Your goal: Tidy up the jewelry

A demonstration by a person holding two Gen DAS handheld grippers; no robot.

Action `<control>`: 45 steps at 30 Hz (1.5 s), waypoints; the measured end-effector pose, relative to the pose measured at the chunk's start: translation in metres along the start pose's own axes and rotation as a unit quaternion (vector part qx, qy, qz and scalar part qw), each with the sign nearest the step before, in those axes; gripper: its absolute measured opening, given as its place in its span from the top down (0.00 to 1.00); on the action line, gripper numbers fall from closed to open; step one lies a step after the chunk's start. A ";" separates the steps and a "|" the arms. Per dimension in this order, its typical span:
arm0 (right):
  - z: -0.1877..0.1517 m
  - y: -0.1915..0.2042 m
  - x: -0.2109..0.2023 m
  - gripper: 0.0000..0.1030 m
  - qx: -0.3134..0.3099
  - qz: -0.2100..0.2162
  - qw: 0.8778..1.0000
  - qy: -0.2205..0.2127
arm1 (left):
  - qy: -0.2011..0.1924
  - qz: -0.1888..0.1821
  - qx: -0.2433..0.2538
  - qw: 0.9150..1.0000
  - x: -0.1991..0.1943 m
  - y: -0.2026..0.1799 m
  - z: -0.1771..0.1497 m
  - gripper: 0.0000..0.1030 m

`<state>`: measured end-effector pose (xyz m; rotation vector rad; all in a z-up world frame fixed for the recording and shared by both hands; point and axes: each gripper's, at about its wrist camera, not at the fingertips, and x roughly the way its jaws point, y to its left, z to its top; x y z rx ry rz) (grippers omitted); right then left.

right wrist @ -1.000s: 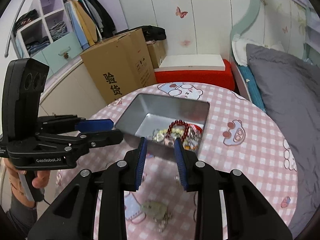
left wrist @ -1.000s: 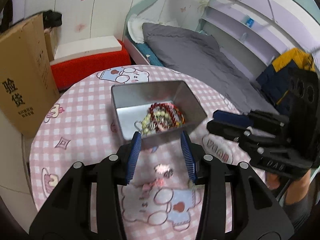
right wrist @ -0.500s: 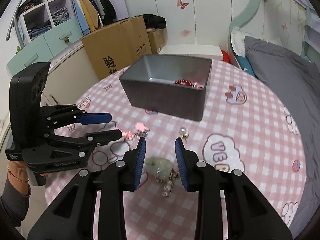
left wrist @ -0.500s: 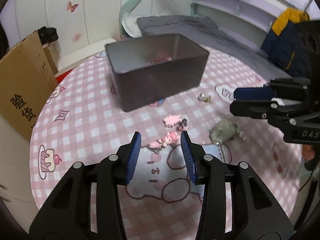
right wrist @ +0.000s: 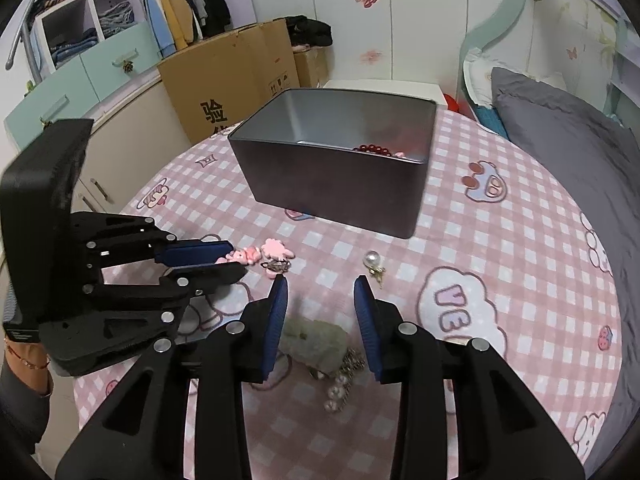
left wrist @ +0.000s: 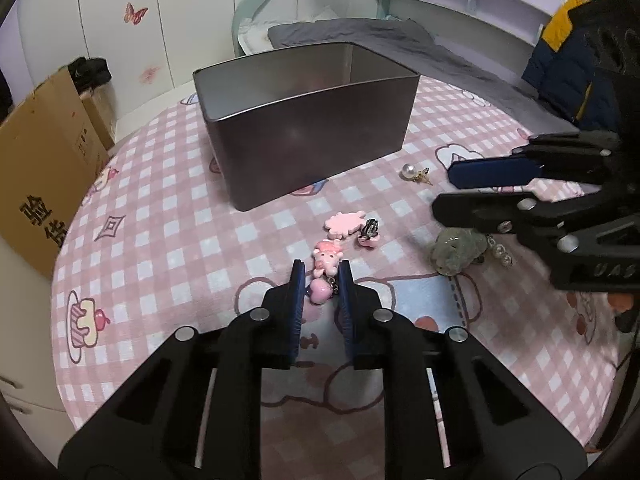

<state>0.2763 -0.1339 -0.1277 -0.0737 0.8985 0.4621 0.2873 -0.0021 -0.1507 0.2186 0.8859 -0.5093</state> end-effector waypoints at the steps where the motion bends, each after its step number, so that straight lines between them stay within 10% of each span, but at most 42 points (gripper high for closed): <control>1: 0.001 0.002 0.003 0.68 -0.003 -0.001 1.000 0.002 | -0.001 0.000 -0.004 1.000 0.000 0.001 -0.001 0.84; 16: 0.013 0.035 0.046 0.64 -0.059 -0.029 0.998 0.021 | -0.044 -0.028 -0.059 0.997 -0.037 0.036 0.008 0.84; 19: 0.011 0.041 0.046 0.81 -0.080 -0.038 0.996 0.019 | -0.051 -0.035 -0.063 0.996 -0.041 0.038 0.012 0.84; 25: 0.007 0.046 0.043 0.82 -0.112 -0.053 0.992 0.028 | -0.065 -0.057 -0.069 0.994 -0.049 0.038 0.024 0.84; 45: 0.080 -0.017 -0.020 0.82 0.000 -0.011 0.999 -0.053 | -0.056 -0.099 -0.103 0.988 -0.026 0.044 0.107 0.84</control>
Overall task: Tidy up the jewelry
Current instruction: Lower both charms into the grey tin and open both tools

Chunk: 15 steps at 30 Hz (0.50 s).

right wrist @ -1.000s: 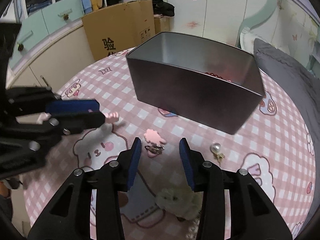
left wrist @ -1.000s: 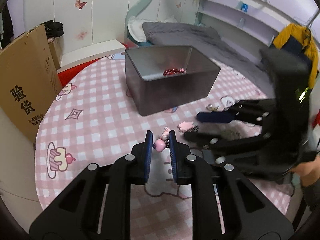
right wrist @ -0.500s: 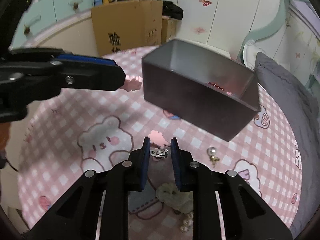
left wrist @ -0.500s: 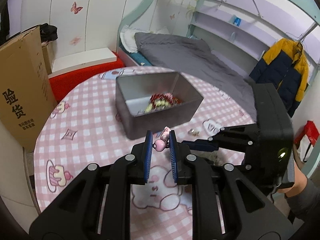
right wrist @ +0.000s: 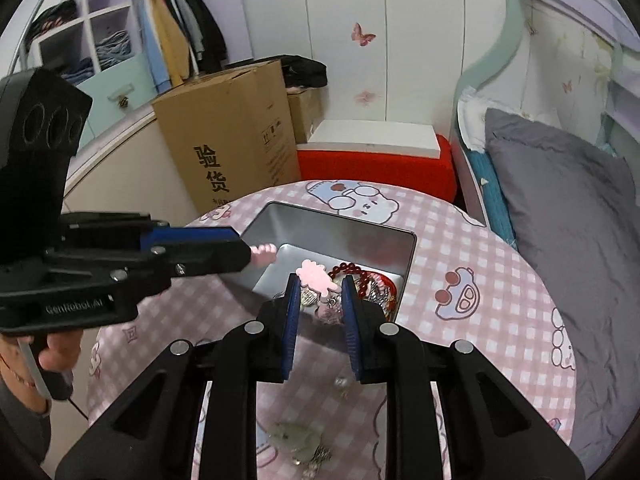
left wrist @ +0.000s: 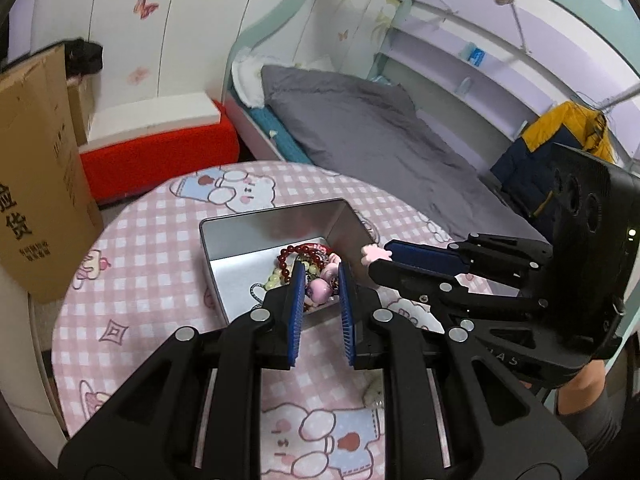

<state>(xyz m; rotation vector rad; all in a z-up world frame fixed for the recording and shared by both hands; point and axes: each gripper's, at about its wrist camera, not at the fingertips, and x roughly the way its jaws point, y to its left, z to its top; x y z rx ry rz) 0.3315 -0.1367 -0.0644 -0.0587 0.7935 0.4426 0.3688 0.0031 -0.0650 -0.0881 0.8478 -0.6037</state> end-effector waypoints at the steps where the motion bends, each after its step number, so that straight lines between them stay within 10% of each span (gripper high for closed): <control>1: 0.001 -0.002 0.004 0.82 0.002 0.000 1.000 0.002 | 0.003 0.002 -0.002 1.000 0.003 -0.001 0.000 0.84; 15: -0.001 -0.013 0.029 0.82 0.012 0.001 1.000 0.025 | 0.037 0.018 -0.011 0.999 0.041 0.005 -0.001 0.83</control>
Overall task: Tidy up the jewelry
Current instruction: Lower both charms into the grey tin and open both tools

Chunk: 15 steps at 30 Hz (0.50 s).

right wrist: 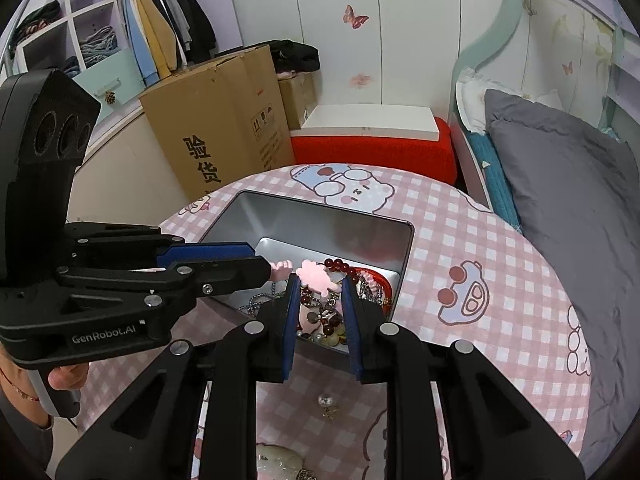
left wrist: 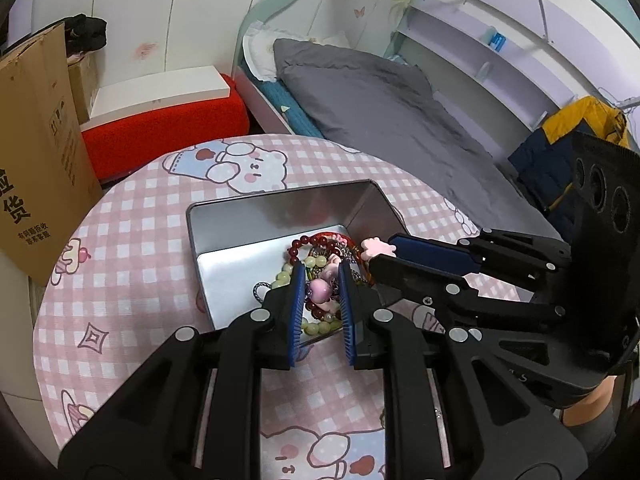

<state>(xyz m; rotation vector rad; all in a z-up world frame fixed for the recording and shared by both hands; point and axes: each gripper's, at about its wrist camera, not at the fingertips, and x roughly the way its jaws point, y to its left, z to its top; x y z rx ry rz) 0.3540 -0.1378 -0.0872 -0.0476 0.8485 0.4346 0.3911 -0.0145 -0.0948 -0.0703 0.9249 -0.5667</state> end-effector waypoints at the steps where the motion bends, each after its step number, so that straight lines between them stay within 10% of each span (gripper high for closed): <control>1: 0.000 -0.001 0.000 0.81 0.001 0.001 1.000 0.001 | 0.001 0.004 0.002 1.000 0.001 -0.001 0.000 0.83; 6: -0.002 -0.004 -0.003 0.80 0.012 0.010 1.000 -0.001 | 0.001 0.008 0.003 1.000 0.001 -0.005 0.000 0.82; 8: -0.002 -0.006 -0.006 0.80 0.015 0.011 1.000 -0.004 | -0.001 0.008 0.003 1.000 -0.002 -0.006 0.000 0.69; 9: -0.003 -0.006 -0.009 0.80 0.015 0.011 1.000 -0.005 | -0.003 0.009 0.001 1.000 -0.003 -0.004 0.000 0.47; 15: -0.004 -0.010 -0.027 0.78 0.020 0.006 1.000 -0.020 | -0.028 0.014 0.003 1.000 -0.021 -0.008 -0.003 0.45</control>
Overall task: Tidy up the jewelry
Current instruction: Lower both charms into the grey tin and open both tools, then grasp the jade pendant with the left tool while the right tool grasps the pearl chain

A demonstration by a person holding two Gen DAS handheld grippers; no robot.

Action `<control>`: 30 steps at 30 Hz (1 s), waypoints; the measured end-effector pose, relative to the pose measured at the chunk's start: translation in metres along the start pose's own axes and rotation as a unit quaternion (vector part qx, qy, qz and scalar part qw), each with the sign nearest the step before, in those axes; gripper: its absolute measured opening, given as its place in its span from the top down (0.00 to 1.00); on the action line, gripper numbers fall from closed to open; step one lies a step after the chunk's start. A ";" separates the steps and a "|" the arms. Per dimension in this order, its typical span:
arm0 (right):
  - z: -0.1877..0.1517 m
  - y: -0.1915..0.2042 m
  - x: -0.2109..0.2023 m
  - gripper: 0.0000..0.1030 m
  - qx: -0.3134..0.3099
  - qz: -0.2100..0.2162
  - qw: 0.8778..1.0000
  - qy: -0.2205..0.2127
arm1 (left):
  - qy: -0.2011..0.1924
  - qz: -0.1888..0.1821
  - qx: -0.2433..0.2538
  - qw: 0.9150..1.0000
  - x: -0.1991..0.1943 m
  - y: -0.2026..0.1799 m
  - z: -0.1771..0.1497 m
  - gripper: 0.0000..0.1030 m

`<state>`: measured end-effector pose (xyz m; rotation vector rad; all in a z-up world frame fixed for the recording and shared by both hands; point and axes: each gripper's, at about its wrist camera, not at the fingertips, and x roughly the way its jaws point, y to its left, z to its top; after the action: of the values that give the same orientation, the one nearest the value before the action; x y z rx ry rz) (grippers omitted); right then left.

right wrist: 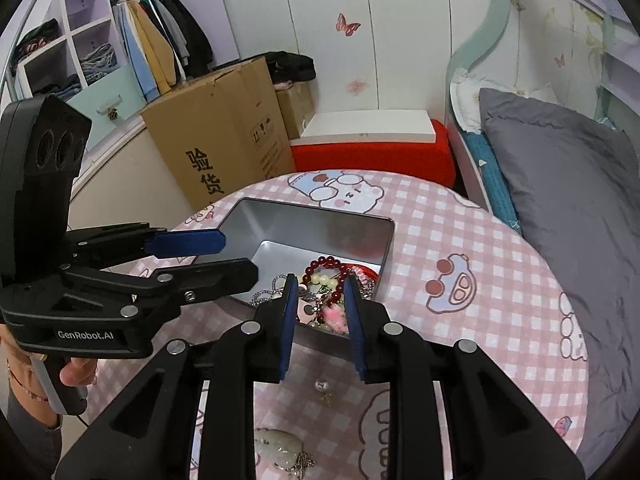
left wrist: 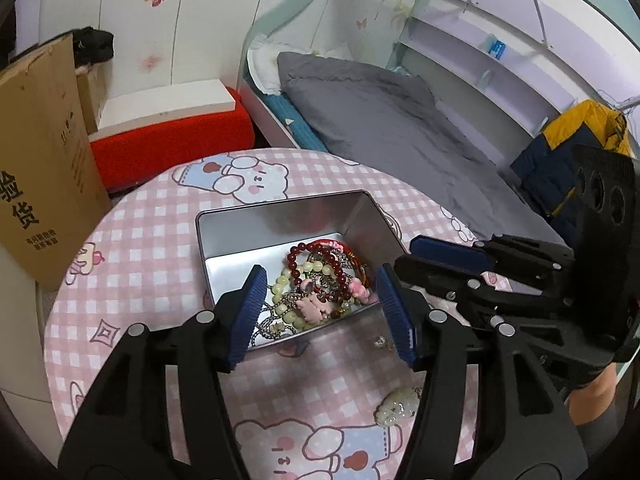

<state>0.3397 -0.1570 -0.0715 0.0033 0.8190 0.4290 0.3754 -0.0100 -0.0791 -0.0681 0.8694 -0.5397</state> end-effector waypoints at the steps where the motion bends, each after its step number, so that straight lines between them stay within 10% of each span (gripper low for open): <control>1: 0.000 0.000 -0.003 0.77 0.000 0.000 1.000 -0.002 | -0.001 -0.001 0.001 1.000 -0.002 -0.002 -0.001 0.45; 30: -0.127 -0.008 -0.041 0.72 0.013 -0.006 0.999 0.032 | 0.060 -0.006 0.136 0.989 0.017 -0.074 -0.108 0.44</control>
<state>0.2279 -0.2003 -0.1313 0.0083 0.8877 0.4082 0.2729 -0.0648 -0.1416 0.2099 0.9057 -0.6743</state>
